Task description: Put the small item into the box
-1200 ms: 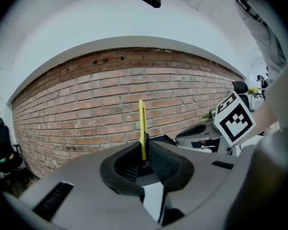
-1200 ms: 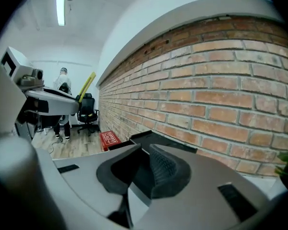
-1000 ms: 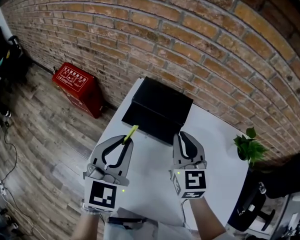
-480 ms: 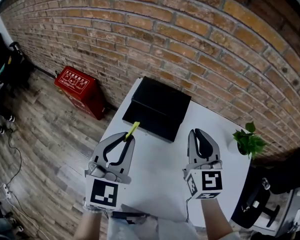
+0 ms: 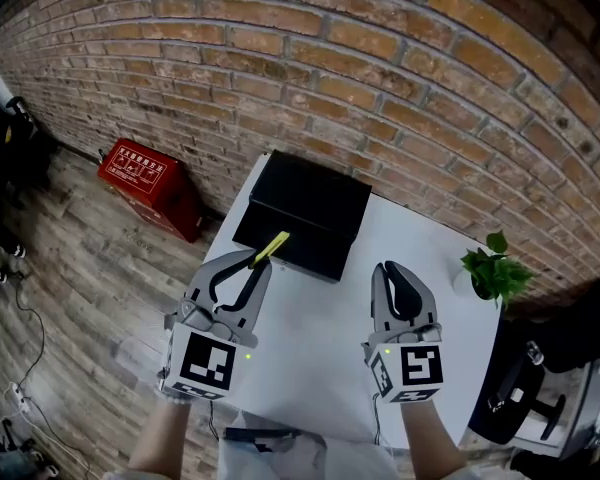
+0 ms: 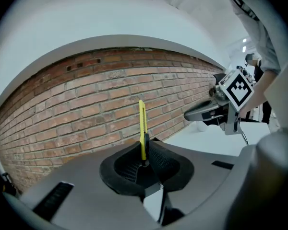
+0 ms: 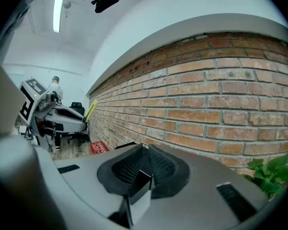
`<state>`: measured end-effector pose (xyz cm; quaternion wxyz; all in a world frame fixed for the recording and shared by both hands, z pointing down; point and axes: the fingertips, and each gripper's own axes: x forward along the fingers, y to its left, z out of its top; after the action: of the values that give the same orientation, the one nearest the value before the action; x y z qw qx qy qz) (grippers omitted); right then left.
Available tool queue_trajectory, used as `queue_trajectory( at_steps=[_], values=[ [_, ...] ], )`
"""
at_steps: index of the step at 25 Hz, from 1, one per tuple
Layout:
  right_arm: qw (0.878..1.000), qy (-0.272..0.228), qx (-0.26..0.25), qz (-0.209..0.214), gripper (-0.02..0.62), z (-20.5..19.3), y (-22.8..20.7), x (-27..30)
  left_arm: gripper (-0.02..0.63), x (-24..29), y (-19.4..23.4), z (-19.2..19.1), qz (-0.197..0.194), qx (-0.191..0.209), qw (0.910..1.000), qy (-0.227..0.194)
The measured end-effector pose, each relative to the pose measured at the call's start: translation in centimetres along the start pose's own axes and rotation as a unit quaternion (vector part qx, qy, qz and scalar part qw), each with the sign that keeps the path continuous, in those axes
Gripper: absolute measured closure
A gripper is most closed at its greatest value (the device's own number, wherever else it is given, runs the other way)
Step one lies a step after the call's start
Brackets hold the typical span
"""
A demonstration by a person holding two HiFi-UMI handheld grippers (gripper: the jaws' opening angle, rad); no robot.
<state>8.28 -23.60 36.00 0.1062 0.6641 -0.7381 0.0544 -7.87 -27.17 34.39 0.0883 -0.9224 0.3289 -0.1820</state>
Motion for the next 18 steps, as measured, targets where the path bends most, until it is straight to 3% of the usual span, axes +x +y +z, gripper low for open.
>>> queue_trajectory(
  at_steps=[5, 9, 14, 18],
  values=[
    [1.0, 0.006, 0.007, -0.015, 0.532, -0.7, -0.8, -0.5, 0.545, 3.6, -0.5, -1.8, -0.055, 0.059, 0.9963, 0.03],
    [1.0, 0.009, 0.013, -0.024, 0.532, -1.2, -1.6, -1.0, 0.545, 6.7, -1.5, -3.9, -0.1, 0.116, 0.9856, 0.072],
    [0.999, 0.015, 0.024, -0.04, 0.532, -2.1, -2.2, -1.5, 0.545, 10.0, -3.0, -7.3, -0.173, 0.202, 0.9554, 0.128],
    [0.998, 0.021, 0.028, -0.046, 0.532, -2.8, -2.4, -1.7, 0.545, 12.1, -3.8, -10.7, -0.229, 0.268, 0.9171, 0.186]
  ],
)
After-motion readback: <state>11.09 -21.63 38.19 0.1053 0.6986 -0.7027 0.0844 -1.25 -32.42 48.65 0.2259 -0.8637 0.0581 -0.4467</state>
